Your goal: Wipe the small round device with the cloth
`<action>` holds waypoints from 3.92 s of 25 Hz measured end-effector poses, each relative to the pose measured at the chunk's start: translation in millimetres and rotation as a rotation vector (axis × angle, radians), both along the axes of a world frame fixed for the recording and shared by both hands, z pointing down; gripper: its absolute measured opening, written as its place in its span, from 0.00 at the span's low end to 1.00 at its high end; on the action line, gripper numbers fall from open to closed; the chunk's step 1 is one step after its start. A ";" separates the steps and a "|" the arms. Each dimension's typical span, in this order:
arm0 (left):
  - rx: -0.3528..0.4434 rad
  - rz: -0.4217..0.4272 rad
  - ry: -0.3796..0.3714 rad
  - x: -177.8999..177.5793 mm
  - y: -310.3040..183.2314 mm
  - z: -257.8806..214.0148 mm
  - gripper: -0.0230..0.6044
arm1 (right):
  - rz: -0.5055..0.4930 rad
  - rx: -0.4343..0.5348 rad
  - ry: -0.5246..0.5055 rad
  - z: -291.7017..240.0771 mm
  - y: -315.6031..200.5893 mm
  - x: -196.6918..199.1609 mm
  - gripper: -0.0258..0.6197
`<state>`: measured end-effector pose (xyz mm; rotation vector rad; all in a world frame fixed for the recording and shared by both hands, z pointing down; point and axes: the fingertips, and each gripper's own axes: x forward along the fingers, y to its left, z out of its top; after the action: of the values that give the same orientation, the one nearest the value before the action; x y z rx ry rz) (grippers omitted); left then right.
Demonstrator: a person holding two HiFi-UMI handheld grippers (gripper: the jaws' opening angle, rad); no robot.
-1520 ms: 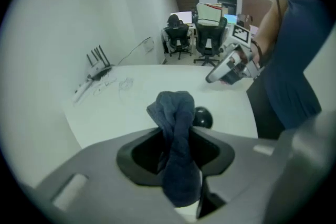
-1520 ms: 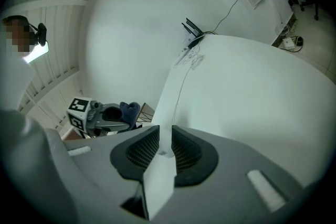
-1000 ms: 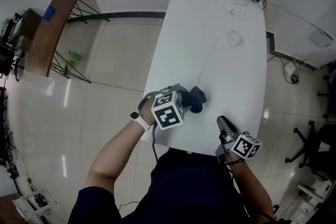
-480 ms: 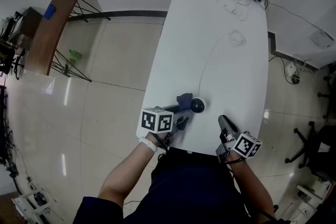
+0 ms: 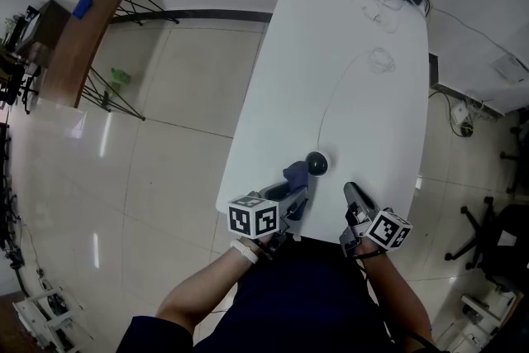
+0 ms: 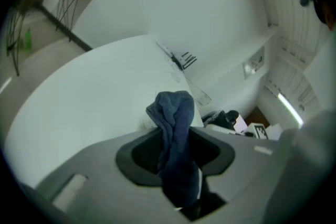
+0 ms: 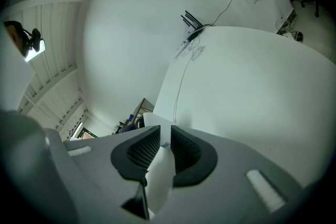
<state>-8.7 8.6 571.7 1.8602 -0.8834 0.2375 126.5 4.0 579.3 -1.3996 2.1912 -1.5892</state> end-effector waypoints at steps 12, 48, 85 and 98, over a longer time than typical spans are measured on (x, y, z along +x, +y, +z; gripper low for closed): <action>0.239 0.479 -0.363 19.9 -40.0 -45.9 0.27 | 0.030 0.034 0.008 -13.9 -3.5 5.0 0.14; 0.429 1.231 -1.048 -36.7 -86.8 71.0 0.27 | 0.066 0.011 0.019 -9.7 9.2 8.4 0.13; 0.003 0.620 0.069 99.2 31.2 -5.4 0.27 | 0.008 0.035 -0.112 -7.7 21.3 17.2 0.14; -0.040 0.300 0.603 88.2 5.2 -72.4 0.31 | -0.297 0.260 -0.402 -83.9 31.4 -44.7 0.41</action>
<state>79.4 13.8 499.4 1.8668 -0.1854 -0.1239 81.8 35.5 495.3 -0.6420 2.3148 -1.4381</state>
